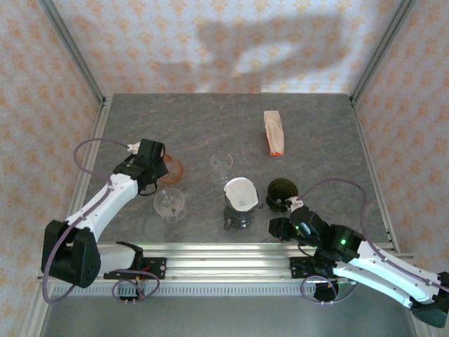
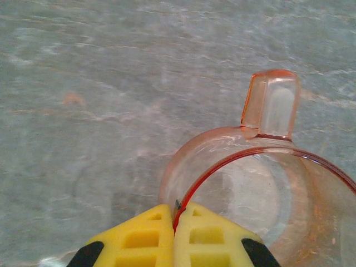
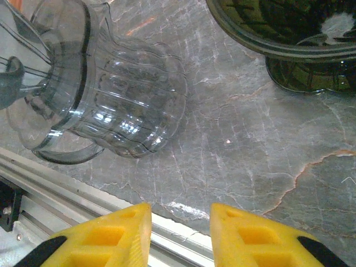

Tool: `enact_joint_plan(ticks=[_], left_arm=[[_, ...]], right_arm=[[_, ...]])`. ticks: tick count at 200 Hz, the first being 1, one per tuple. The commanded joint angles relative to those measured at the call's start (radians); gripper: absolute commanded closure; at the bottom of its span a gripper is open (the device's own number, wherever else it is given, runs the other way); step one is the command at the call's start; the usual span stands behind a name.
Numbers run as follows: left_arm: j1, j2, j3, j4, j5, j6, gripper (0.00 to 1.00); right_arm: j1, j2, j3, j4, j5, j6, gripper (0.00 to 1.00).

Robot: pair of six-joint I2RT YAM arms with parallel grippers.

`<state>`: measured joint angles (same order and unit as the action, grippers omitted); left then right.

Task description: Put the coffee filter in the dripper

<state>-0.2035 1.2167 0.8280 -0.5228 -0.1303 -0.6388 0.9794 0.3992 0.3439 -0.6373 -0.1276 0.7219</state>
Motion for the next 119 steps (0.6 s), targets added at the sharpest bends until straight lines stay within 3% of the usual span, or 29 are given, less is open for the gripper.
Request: enact_joint_plan(ticks=[1,89,119], left_arm=[[0.035,-0.054,-0.031,-0.107,-0.072,-0.022,1.0],[0.073,-0.073,-0.101,-0.127,-0.081,-0.01,1.0],[0.076,-0.055,-0.118,-0.104,-0.076,-0.01,0.88]], right_arm=[[0.007,-0.014,-0.016,0.03,0.031,-0.008,0.67],[0.007,-0.058,-0.028,0.004,0.031,-0.002,0.67],[0.007,-0.063,-0.027,0.005,0.025,0.003,0.67]])
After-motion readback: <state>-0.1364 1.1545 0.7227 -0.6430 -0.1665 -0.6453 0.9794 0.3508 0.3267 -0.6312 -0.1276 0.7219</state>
